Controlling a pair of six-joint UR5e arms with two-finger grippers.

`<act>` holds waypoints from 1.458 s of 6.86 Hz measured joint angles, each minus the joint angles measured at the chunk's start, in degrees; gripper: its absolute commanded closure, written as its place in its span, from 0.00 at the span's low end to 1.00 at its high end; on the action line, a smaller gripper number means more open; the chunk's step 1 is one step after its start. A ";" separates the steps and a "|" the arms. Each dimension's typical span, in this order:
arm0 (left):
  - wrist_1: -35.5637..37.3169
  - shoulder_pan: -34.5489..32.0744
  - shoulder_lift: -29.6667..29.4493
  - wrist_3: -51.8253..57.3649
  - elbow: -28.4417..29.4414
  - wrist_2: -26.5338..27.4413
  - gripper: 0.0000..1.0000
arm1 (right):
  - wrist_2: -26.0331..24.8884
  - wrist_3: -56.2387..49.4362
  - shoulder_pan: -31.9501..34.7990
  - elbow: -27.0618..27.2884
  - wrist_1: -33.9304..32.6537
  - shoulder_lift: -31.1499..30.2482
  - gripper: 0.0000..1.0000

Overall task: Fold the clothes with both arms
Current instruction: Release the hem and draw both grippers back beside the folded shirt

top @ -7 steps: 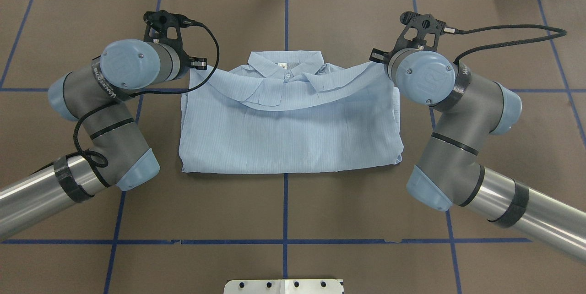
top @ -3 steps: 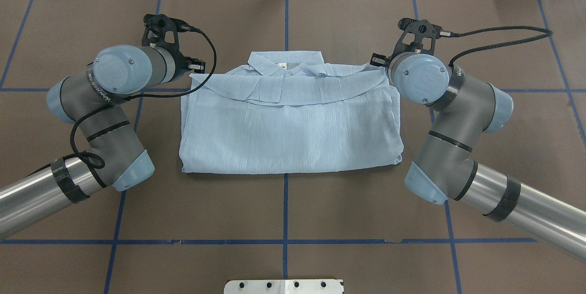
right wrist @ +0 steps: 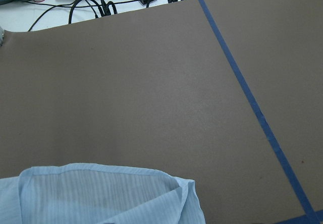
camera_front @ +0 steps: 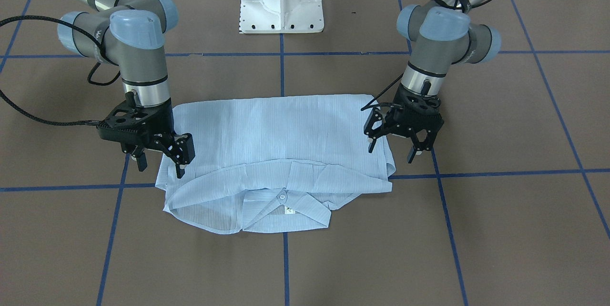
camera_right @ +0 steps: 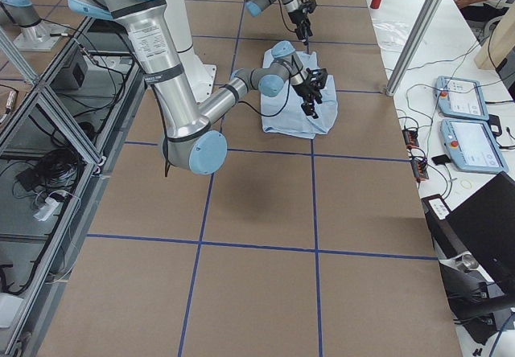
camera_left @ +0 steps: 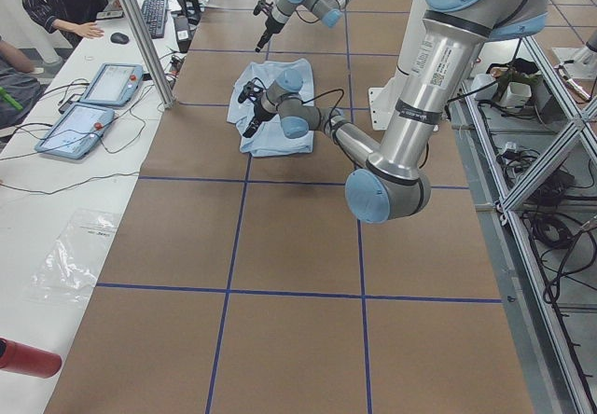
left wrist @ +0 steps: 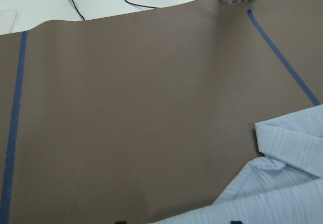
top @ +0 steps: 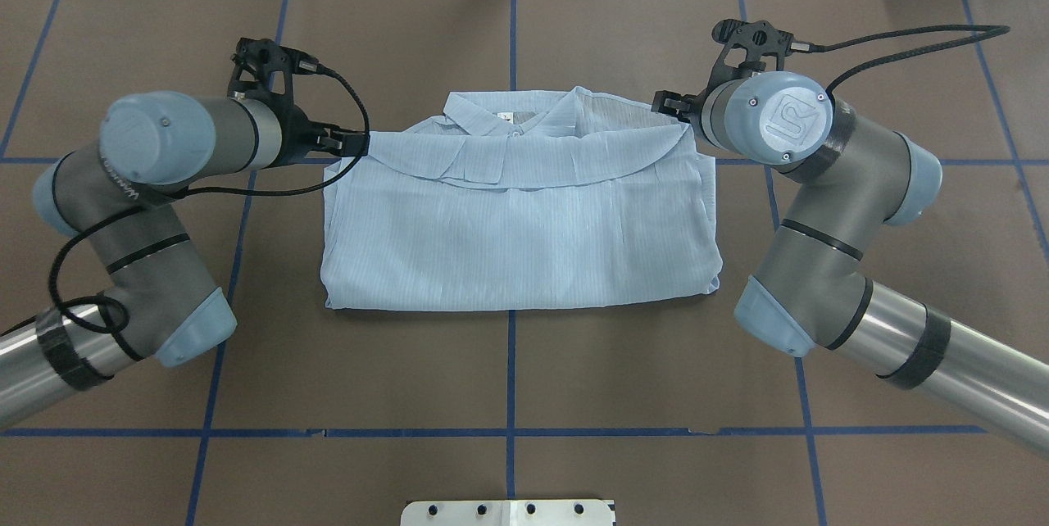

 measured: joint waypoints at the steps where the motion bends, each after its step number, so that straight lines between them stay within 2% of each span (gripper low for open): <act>1: -0.02 1.76 4.01 -3.17 -4.38 -1.32 0.00 | 0.33 -0.13 0.01 0.22 0.04 -0.05 0.00; 2: -0.02 4.52 6.88 -6.54 -7.08 -1.33 0.00 | 0.44 -0.17 0.03 0.37 0.06 -0.05 0.00; 4: -0.04 10.39 9.45 -12.77 -8.62 0.50 0.01 | 0.43 -0.19 0.03 0.43 0.07 -0.04 0.00; 5: -0.01 12.39 9.78 -14.73 -8.47 1.76 0.07 | 0.39 -0.19 0.01 0.43 0.07 0.03 0.00; 6: 0.04 13.64 9.89 -15.91 -8.13 2.51 0.19 | 0.35 -0.19 -0.03 0.43 0.07 0.08 0.00; 7: 0.08 14.21 9.92 -16.37 -7.77 2.82 0.27 | 0.31 -0.19 -0.05 0.43 0.07 0.10 0.00; 8: 0.10 14.64 9.85 -16.55 -7.21 2.92 0.40 | 0.24 -0.19 -0.06 0.43 0.07 0.11 0.00; 10: 0.11 15.33 9.58 -16.64 -6.59 2.89 0.94 | 0.15 -0.25 -0.05 0.43 0.07 0.05 0.00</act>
